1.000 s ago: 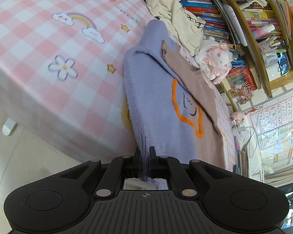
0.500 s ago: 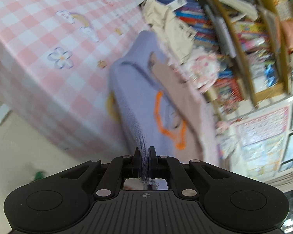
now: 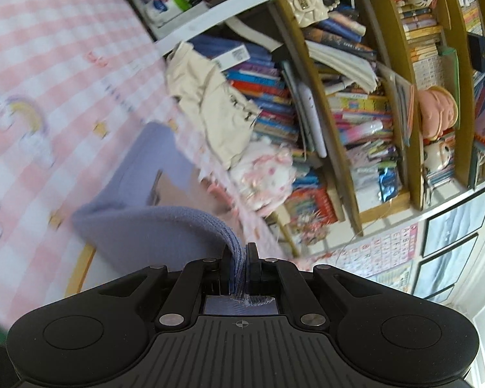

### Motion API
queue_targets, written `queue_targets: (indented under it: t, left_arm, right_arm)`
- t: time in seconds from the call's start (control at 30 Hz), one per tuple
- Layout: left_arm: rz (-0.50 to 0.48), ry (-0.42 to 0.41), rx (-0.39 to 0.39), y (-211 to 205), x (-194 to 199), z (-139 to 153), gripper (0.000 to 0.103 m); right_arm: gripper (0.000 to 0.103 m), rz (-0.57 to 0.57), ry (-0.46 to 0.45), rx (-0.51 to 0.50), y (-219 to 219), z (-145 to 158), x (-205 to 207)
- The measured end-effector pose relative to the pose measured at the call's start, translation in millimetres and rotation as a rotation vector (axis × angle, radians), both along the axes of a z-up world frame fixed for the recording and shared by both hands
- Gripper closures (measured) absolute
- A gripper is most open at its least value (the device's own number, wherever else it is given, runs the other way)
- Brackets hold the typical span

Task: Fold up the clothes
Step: 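Fold the held side edges over toward the collar with both grippers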

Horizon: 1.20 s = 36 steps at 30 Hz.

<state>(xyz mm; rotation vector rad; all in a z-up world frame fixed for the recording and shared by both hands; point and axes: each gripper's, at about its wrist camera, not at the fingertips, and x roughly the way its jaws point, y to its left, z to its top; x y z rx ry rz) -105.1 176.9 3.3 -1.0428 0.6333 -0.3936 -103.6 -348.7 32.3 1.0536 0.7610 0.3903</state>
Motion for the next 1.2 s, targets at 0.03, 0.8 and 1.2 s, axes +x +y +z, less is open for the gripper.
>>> queue_targets:
  t: [0.03, 0.8, 1.2]
  left_arm:
    - [-0.002, -0.004, -0.001, 1.2, 8.6, 1.0, 0.099]
    - [-0.059, 0.116, -0.035, 17.5, 153.4, -38.5, 0.098]
    - [-0.114, 0.254, 0.081, 15.4, 197.9, -75.6, 0.089]
  right_arm:
    - [0.093, -0.008, -0.009, 0.002, 0.5, 2.1, 7.0]
    - [0.093, -0.139, 0.087, -0.018, 14.3, -28.9, 131.4]
    - [0.083, -0.163, 0.225, -0.078, 22.7, -70.2, 176.2]
